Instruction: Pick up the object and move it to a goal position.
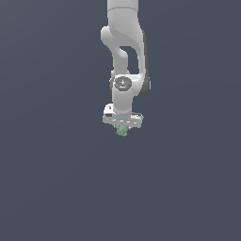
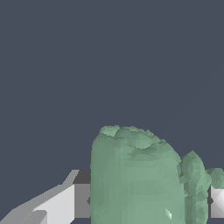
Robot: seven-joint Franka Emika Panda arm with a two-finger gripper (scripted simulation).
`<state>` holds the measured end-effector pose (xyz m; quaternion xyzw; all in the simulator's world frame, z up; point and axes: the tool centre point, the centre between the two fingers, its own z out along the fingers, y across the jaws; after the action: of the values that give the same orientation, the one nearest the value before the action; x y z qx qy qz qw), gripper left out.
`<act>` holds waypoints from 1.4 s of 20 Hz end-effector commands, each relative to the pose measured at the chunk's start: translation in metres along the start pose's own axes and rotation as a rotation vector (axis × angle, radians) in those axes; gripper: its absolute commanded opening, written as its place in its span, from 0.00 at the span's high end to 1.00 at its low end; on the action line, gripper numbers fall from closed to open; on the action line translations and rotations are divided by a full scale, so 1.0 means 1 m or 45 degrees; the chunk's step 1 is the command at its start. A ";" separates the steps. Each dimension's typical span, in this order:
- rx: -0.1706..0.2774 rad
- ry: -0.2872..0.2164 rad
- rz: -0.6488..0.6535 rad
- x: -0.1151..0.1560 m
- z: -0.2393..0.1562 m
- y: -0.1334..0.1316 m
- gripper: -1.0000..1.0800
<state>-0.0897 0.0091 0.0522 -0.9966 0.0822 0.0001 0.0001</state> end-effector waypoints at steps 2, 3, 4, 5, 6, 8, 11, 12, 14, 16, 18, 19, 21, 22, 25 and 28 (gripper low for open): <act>0.000 0.001 0.000 0.000 -0.010 0.003 1.00; 0.000 0.001 0.000 0.000 -0.014 0.004 1.00; 0.000 0.001 0.000 -0.001 -0.019 0.005 1.00; 0.000 0.001 0.000 -0.001 -0.024 0.007 1.00; 0.000 0.001 0.000 -0.001 -0.029 0.008 1.00; 0.000 0.001 0.000 -0.002 -0.042 0.012 1.00; 0.001 0.001 0.001 -0.003 -0.065 0.018 1.00; 0.001 0.001 0.001 -0.003 -0.073 0.021 1.00; 0.001 0.001 0.001 -0.004 -0.092 0.026 1.00; 0.001 0.001 0.001 -0.005 -0.112 0.032 1.00; 0.001 0.001 0.001 -0.006 -0.133 0.038 1.00; 0.001 0.001 0.001 -0.006 -0.144 0.040 1.00; 0.002 0.001 0.001 -0.007 -0.164 0.046 1.00; 0.002 0.001 0.001 -0.007 -0.174 0.049 1.00; 0.002 0.001 0.001 -0.008 -0.205 0.058 1.00; 0.002 0.001 0.001 -0.008 -0.235 0.066 1.00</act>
<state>-0.1071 -0.0507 0.2717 -0.9966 0.0826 -0.0005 0.0007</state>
